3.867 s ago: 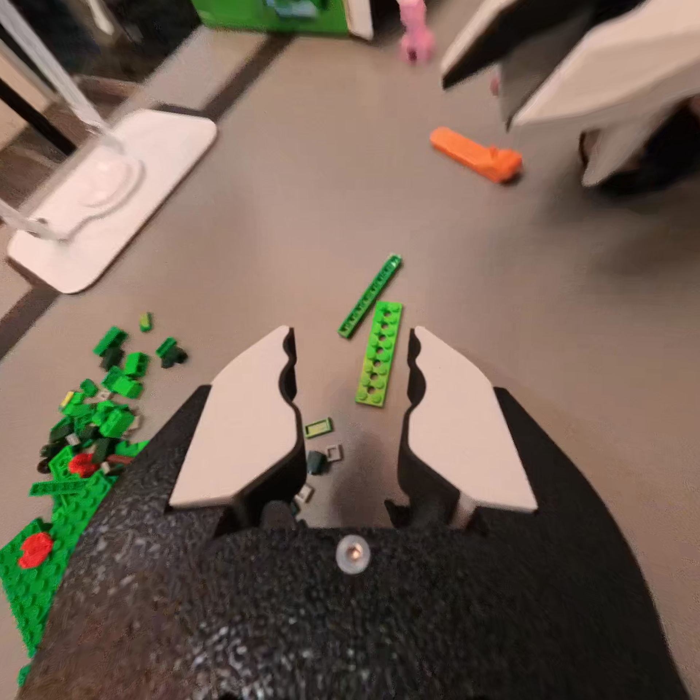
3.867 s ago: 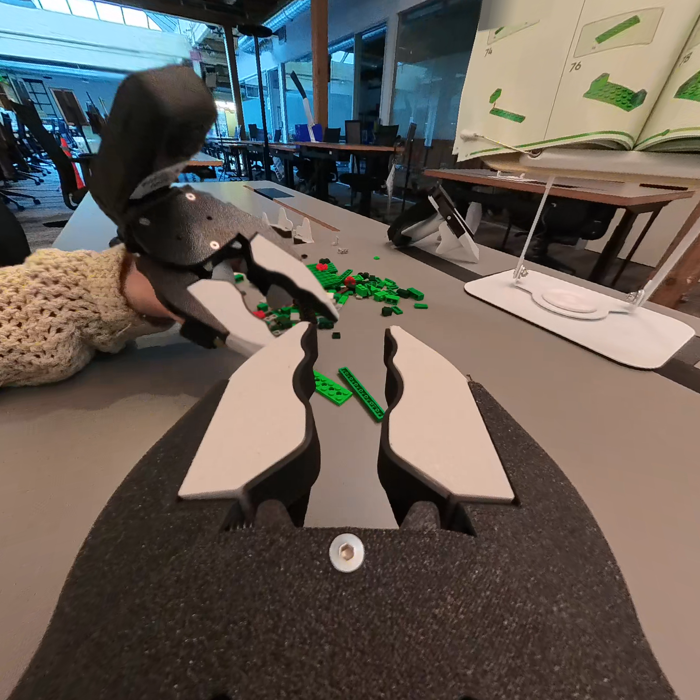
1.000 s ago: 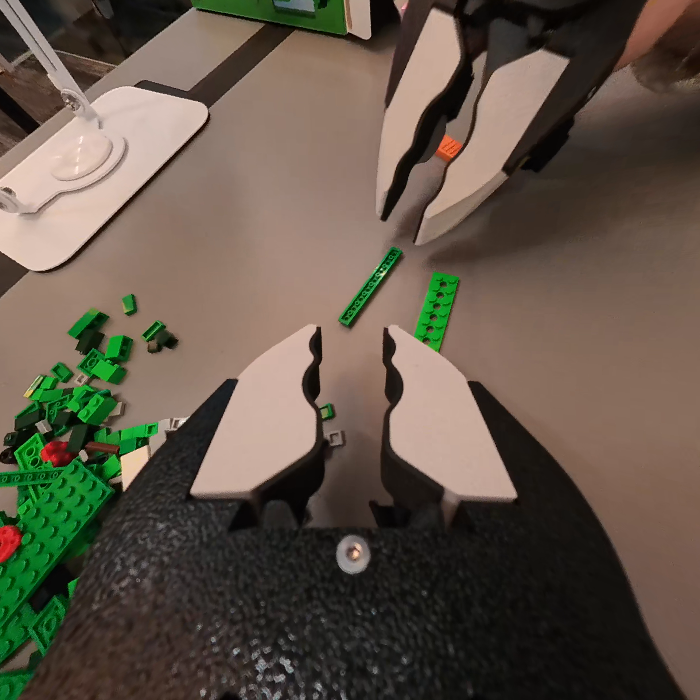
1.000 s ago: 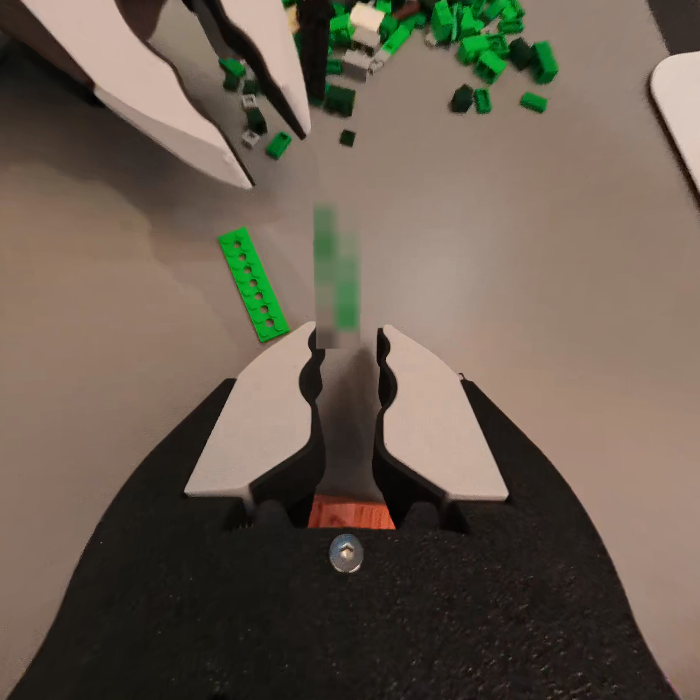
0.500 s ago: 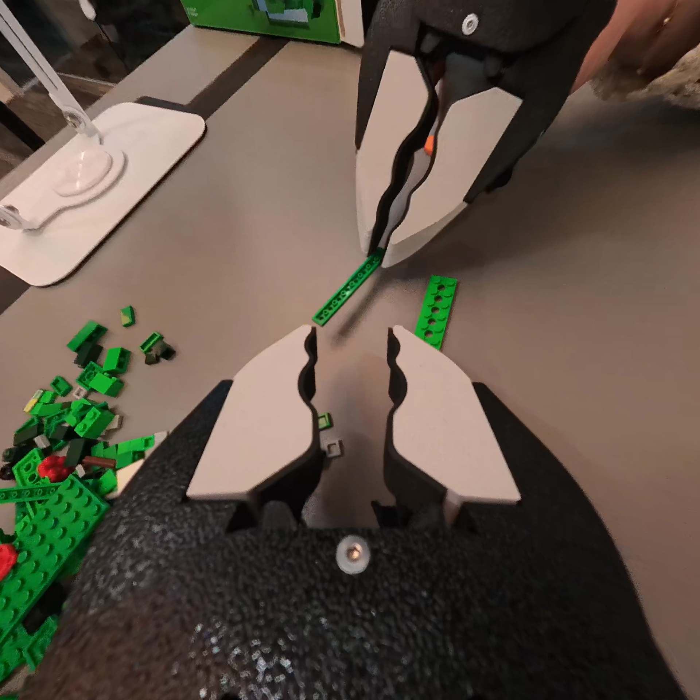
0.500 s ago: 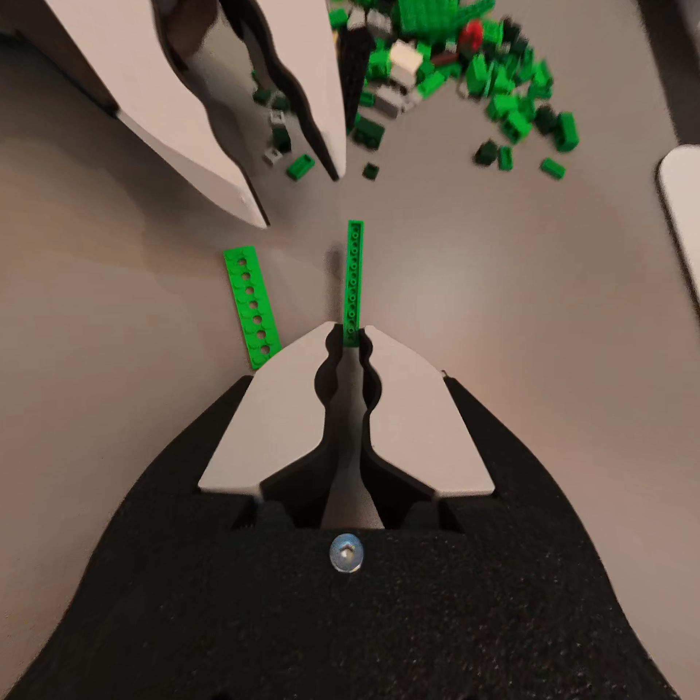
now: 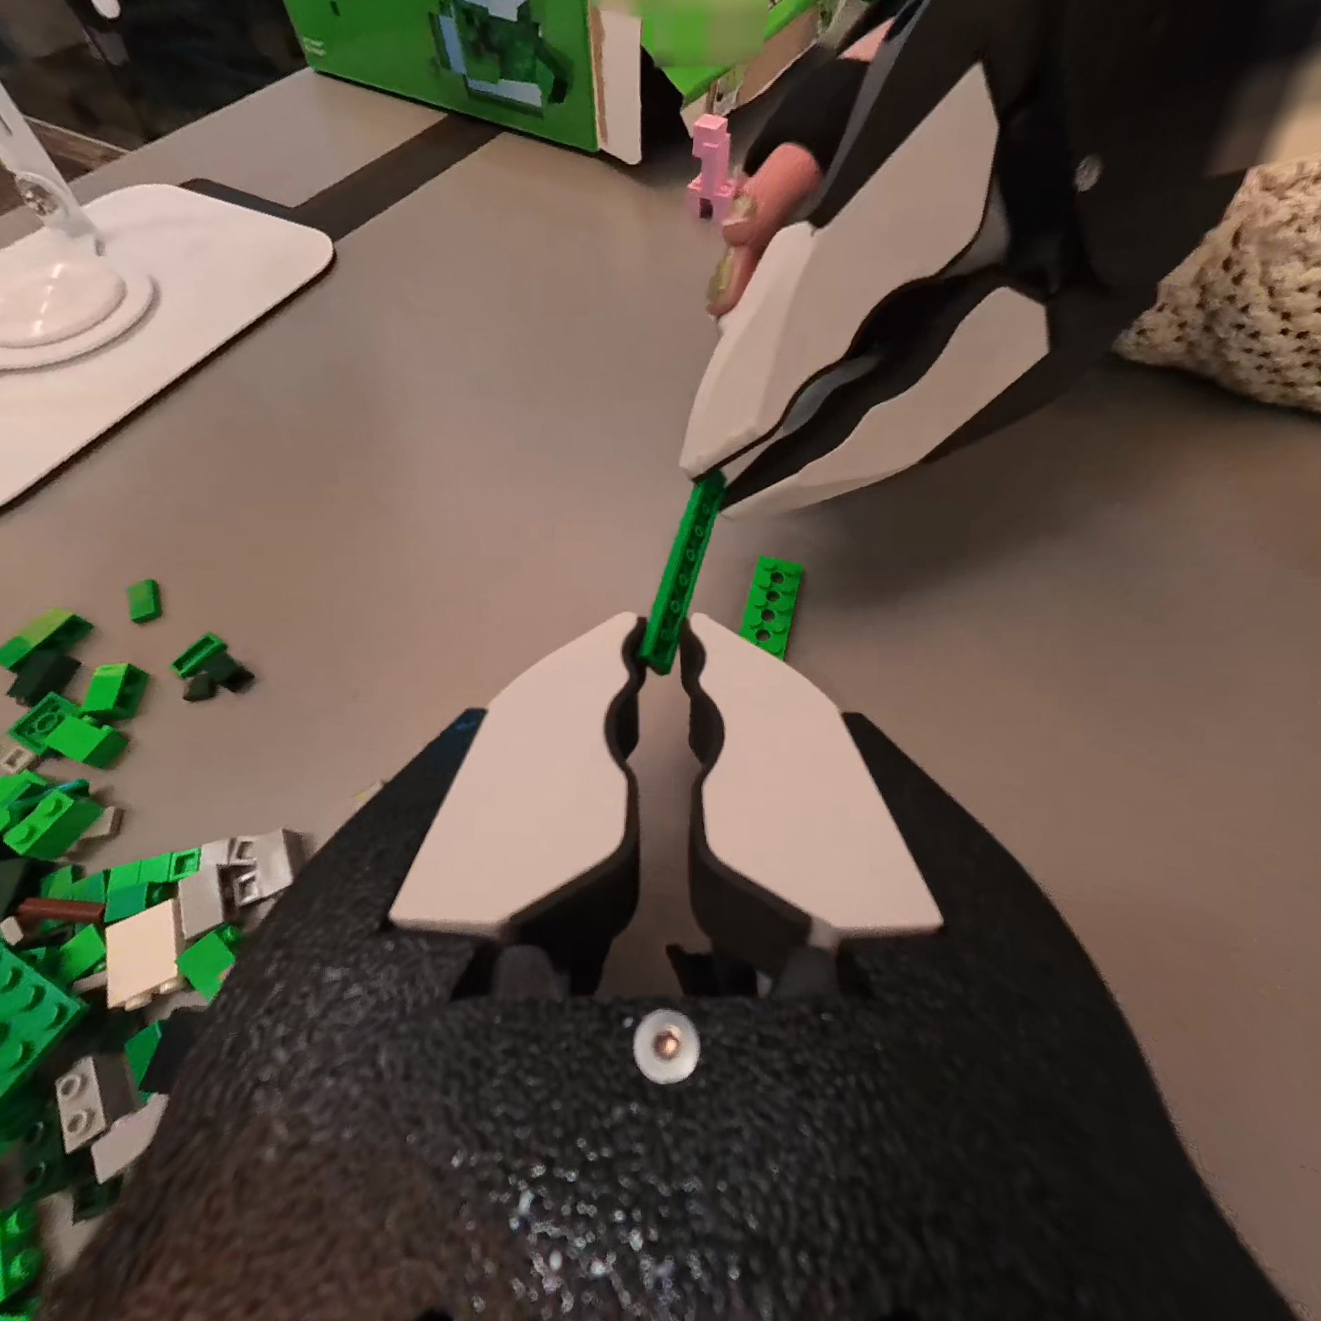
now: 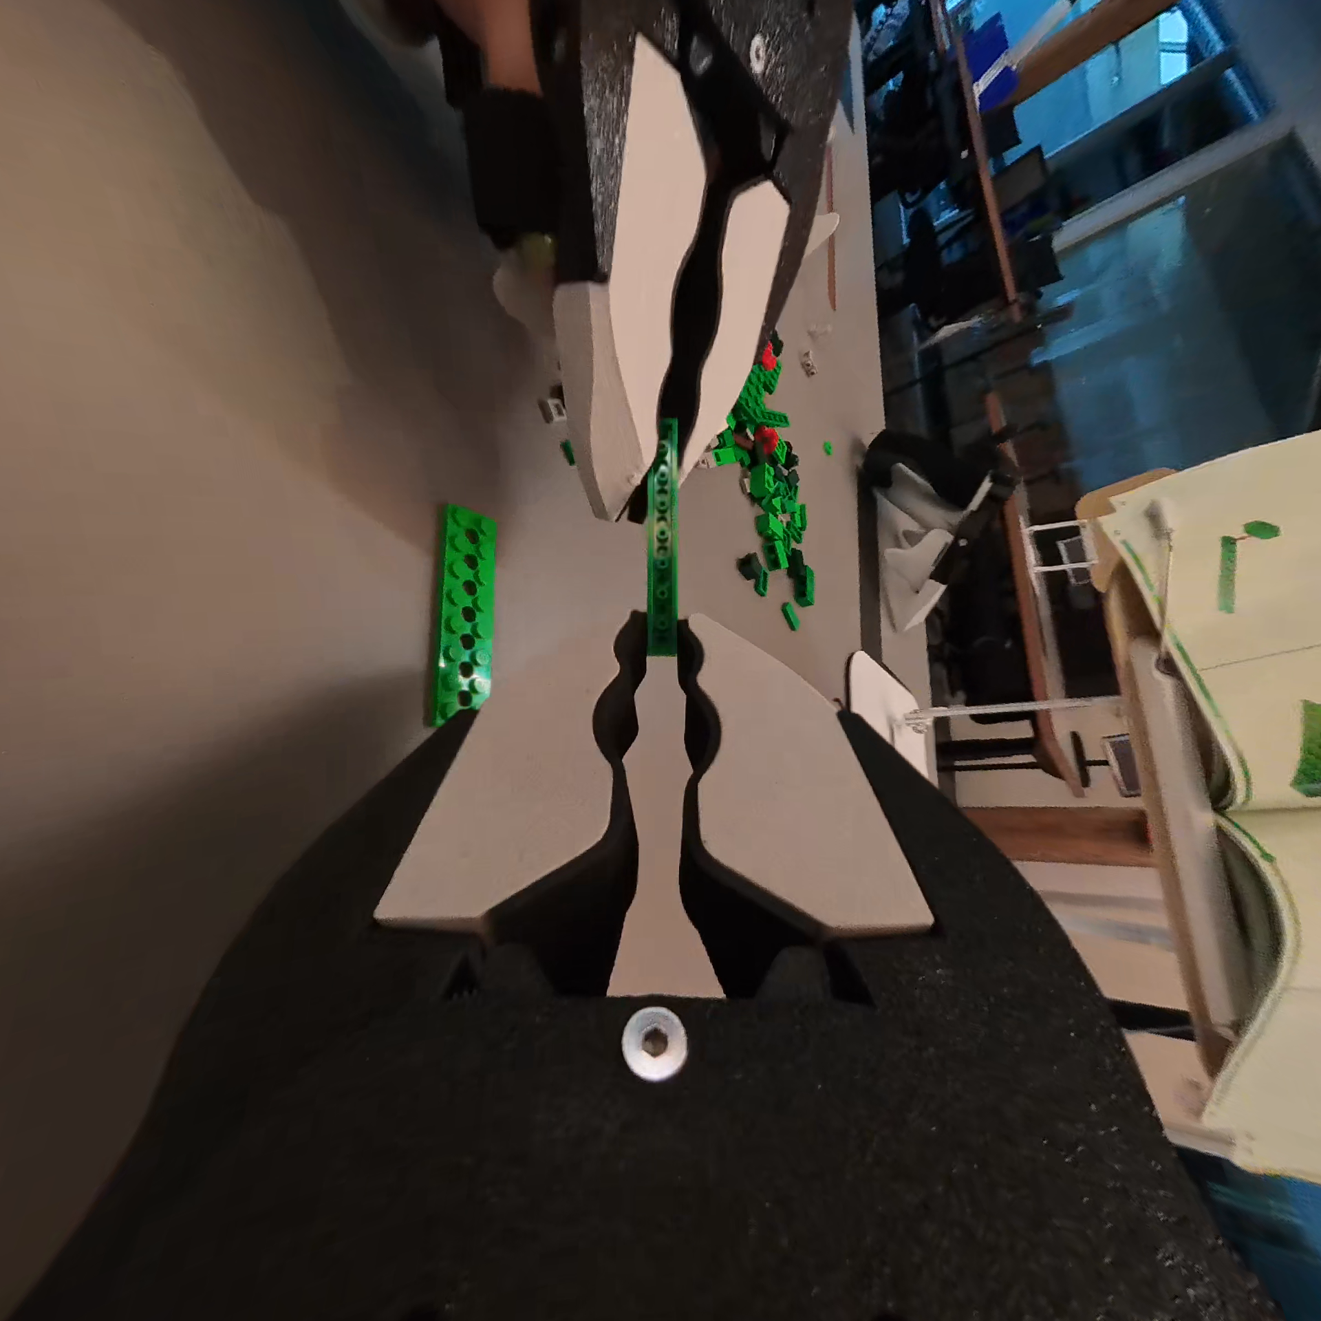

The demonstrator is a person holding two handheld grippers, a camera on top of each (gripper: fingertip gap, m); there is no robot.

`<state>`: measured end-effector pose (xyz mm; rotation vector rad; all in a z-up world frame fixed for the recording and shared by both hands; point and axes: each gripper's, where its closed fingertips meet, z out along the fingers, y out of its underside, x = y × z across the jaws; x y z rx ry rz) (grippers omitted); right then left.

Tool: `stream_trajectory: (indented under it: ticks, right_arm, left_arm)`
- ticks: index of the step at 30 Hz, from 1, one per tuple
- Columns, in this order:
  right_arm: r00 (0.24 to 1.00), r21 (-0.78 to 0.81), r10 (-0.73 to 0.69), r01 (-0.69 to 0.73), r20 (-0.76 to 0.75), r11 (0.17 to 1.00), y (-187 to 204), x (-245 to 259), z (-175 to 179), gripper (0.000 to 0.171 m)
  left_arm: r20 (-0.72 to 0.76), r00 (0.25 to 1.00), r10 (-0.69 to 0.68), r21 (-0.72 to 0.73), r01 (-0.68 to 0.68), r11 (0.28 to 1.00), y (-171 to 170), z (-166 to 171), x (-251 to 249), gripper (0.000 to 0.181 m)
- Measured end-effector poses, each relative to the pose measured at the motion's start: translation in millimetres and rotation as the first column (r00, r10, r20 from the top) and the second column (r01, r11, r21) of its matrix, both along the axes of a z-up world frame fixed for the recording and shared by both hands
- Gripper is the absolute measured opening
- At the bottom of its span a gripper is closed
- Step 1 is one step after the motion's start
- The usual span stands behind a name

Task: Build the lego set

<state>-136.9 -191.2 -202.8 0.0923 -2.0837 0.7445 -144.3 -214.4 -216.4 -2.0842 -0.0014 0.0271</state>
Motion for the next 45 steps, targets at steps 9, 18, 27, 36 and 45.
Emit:
stream_trajectory:
  ticks: [9,18,27,36,45]
  right_arm:
    - [0.924,-0.329,0.106,0.023,0.369,0.944,3.3,13.2,8.7,0.033]
    - [0.873,-0.258,0.143,-0.020,0.467,0.966,-6.2,30.8,4.3,0.006]
    - [0.995,-0.004,0.033,-0.033,0.092,0.999,2.6,9.7,2.8,0.005]
    - [0.924,0.379,0.145,-0.001,-0.353,0.926,-2.9,5.5,2.3,0.005]
    - [0.899,0.380,0.177,-0.013,-0.401,0.925,-9.2,8.3,3.9,0.005]
  left_arm:
    - [-0.462,0.883,-0.076,0.065,0.120,0.991,0.8,21.2,6.0,0.005]
    - [-0.697,0.698,-0.163,-0.030,0.198,0.980,3.2,17.5,19.1,0.004]
    - [-0.407,0.909,-0.089,0.015,0.104,0.994,-1.4,8.7,5.0,0.020]
    - [0.020,0.992,-0.121,-0.017,0.122,0.992,-6.8,-6.7,12.1,0.036]
    - [0.049,0.987,-0.156,0.001,0.156,0.988,-5.2,-8.3,18.9,0.008]
